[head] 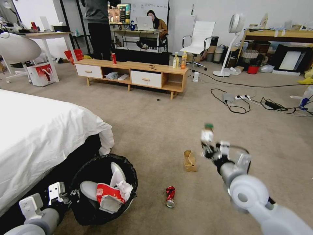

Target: Pick up the trash bin and place the garbage on the floor into it.

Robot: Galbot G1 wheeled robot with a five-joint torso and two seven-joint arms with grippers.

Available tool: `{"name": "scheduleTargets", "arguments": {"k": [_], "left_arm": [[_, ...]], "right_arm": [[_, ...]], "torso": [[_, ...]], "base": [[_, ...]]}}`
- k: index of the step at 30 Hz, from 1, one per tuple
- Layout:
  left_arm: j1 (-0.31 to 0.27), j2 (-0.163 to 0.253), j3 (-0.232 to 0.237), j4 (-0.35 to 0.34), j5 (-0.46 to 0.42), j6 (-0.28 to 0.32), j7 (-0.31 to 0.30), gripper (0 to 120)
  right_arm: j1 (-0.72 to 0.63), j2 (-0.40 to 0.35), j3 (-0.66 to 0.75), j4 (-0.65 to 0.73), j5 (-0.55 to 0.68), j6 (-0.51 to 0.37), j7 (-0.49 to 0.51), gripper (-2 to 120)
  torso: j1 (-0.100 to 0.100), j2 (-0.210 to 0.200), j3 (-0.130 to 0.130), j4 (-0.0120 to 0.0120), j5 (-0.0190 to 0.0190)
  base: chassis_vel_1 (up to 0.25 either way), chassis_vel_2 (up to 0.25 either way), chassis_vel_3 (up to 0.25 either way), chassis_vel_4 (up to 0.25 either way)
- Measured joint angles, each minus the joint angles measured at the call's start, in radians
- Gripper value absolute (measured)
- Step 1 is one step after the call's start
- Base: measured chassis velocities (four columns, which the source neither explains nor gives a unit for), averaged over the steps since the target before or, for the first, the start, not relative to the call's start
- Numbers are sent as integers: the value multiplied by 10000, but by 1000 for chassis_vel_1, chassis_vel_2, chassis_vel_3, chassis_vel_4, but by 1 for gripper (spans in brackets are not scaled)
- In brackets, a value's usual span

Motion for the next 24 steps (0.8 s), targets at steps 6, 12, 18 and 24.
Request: {"name": "scheduleTargets", "arguments": {"k": [6,12,18,24], "left_arm": [[-202,228,167,35,-247,6,-129,1],[-257,319,257,44,-356,7,-168,1],[-287,372,326,-4,-401,7,-214,1],[-311,397,368,-101,-408,7,-229,1]], "right_arm": [[593,-441,-488,990,500,219,-306,22],[1707,-464,-1522,1473,1089,315,-355,22],[3403,-141,-3419,1591,1849,411,-319,22],[5582,709,-6483,1168,2371,224,124,22]], "torso": [[0,-1,-1,-11,1],[0,0,-1,-2,0],[-1,0,-1,1,-2],[0,-1,-1,-2,-2]], "base": [[0,0,0,0],[0,0,0,0],[0,0,0,0],[0,0,0,0]]}}
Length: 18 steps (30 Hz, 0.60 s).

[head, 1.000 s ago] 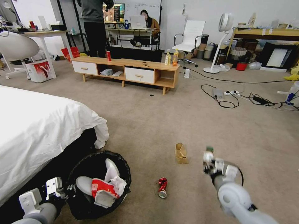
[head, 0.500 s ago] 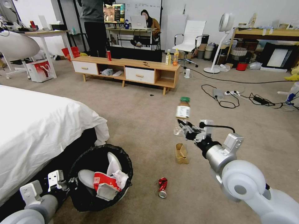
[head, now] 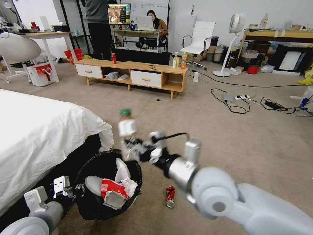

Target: Pick up the trash bin and place the garbage on the floor into it.

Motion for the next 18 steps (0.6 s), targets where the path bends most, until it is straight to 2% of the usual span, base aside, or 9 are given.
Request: {"name": "scheduleTargets", "arguments": {"k": [9,18], "left_arm": [[-99,43,-16,-26,-85,0,-1,1],[-146,94,-44,12,-164,-3,-2,1]], "right_arm": [[741,781,-2036,-873,-7,-413,489,22],[618,1104,-2619,-1555,-309,-555,710,22]], "torso": [[0,0,0,-1,2],[0,0,0,-1,3]], "base": [[0,0,0,0],[0,0,0,0]]}}
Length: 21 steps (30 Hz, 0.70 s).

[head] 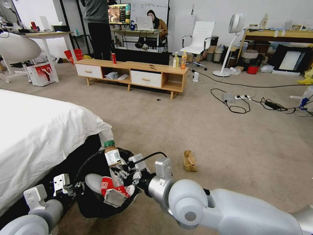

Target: Pick up the trash bin and place the garbage on the floor into it.

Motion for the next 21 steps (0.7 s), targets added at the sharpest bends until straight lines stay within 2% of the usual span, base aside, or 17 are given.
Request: {"name": "scheduleTargets", "arguments": {"k": [16,20,21], "left_arm": [[8,-33,-2,71,19,-1,26,1],[16,-33,0,95,30,-2,39,1],[17,-30,0,102,34,-1,41,1]], "right_arm": [[-802,60,-135,-807,-795,30,-47,21],[-846,61,-91,-819,-815,40,-62,23],[-853,61,-70,-819,-826,41,-64,30]], "torso": [[0,0,0,0,0],[0,0,0,0,0],[0,0,-1,0,0]], "base": [[0,0,0,0],[0,0,0,0],[0,0,0,0]]}}
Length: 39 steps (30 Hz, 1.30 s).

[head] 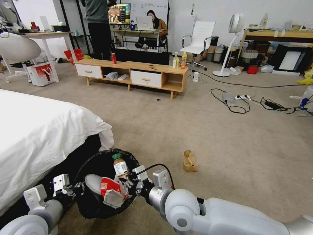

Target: Pick up the trash bin and place the garbage on the floor into it.

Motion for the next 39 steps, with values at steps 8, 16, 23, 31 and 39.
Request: {"name": "scheduleTargets", "arguments": {"k": [8,16,23,31,39], "left_arm": [[-9,-33,8,45,25,0,11,1],[12,-31,10,45,26,0,34,1],[31,-43,10,54,38,0,50,1],[60,-52,-11,171,204,-1,124,1],[140,-21,-99,223,245,-1,157,1]], "right_arm": [[23,71,74,6,-6,0,5,63],[55,206,120,-40,-9,6,-2,88],[29,338,145,-119,-54,47,6,100],[-209,-28,1300,839,-202,73,36,100],[-621,-518,3506,1738,-753,648,-751,100]], "torso": [[0,0,0,1,0],[0,0,0,0,-1],[0,0,0,1,0],[0,0,0,0,1],[0,0,0,0,1]], "base": [[0,0,0,0],[0,0,0,0],[0,0,0,0],[0,0,0,0],[0,0,0,0]]}}
